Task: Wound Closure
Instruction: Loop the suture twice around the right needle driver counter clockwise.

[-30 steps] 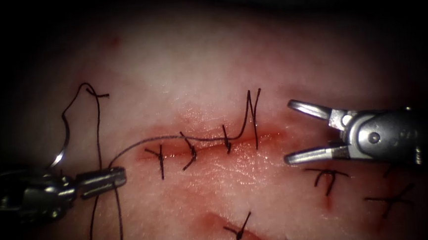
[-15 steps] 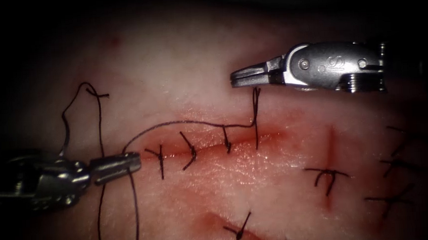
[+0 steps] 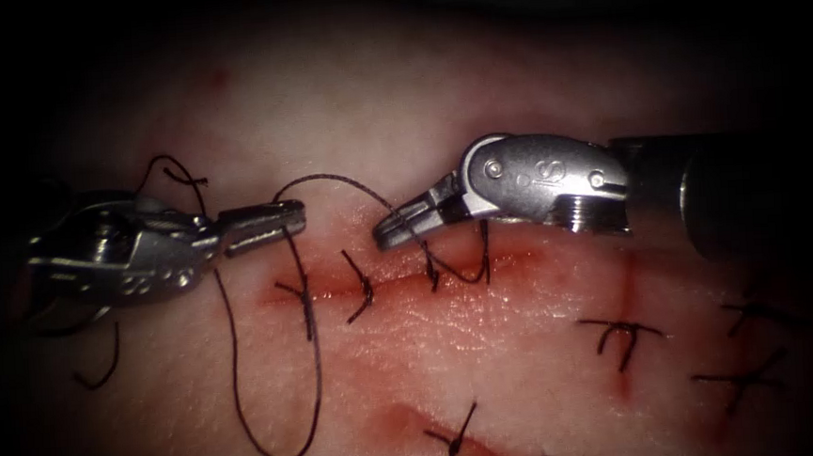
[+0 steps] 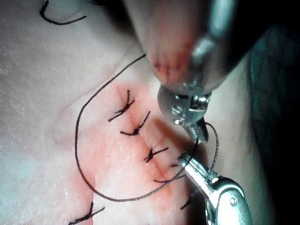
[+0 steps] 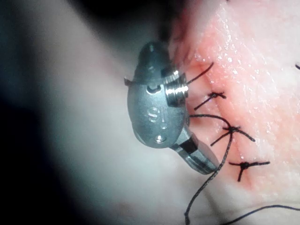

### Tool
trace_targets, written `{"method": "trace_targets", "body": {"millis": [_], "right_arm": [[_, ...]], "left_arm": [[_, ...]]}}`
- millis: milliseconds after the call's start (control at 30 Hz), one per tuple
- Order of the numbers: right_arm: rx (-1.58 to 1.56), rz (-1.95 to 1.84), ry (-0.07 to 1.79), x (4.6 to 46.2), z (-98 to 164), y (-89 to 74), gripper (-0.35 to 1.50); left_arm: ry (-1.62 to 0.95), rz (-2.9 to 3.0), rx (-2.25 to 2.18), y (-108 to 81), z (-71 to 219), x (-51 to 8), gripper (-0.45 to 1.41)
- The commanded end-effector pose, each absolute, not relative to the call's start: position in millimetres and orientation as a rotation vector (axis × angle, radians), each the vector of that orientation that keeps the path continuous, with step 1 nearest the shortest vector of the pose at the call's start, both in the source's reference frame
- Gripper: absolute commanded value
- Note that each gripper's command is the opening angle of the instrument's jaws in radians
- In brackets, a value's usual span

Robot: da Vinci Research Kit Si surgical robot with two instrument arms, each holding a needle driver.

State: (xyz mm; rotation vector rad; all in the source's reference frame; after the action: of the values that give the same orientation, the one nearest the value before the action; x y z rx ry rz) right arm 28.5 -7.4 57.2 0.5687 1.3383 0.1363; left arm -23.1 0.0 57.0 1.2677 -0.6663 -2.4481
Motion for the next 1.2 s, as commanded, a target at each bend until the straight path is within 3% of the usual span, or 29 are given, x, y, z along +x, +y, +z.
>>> {"method": "trace_targets", "body": {"millis": [33, 300, 433, 667, 867, 900, 933, 1000, 1067, 1200], "right_arm": [[0.609, 0.170, 1.394, 29.8, 57, -7.8, -0.35], [0.702, 0.295, 1.597, 29.7, 56, -7.3, -0.35], [0.668, 0.537, 1.753, 29.0, 56, -5.0, -0.35], [0.536, 0.750, 1.688, 29.7, 55, -5.1, -0.30], [0.497, 0.903, 1.698, 29.5, 56, -5.3, 0.84], [0.461, 0.945, 1.691, 29.6, 56, -5.1, 1.15], [0.406, 0.995, 1.653, 29.5, 56, -5.0, 1.31], [0.372, 1.020, 1.627, 29.4, 56, -4.9, 1.38], [0.285, 1.023, 1.458, 29.2, 57, -4.9, 1.47], [0.238, 0.951, 1.302, 29.1, 59, -6.6, 1.45]], "left_arm": [[-0.645, -2.448, 1.272, 0.6, 59, -24.0, -0.45], [-0.568, -2.457, 1.267, 0.3, 62, -24.5, -0.45], [-0.530, -2.457, 1.280, -0.3, 63, -25.0, -0.45], [-0.490, -2.427, 1.301, -1.6, 64, -29.3, -0.45], [-0.454, -2.390, 1.334, -2.7, 64, -33.3, -0.45], [-0.435, -2.382, 1.322, -3.7, 64, -34.6, -0.45], [-0.416, -2.374, 1.310, -4.5, 64, -35.4, -0.45], [-0.413, -2.369, 1.308, -5.1, 64, -35.7, -0.45], [-0.403, -2.363, 1.308, -5.7, 63, -35.6, -0.45], [-0.393, -2.354, 1.314, -6.6, 62, -35.7, -0.45]]}}
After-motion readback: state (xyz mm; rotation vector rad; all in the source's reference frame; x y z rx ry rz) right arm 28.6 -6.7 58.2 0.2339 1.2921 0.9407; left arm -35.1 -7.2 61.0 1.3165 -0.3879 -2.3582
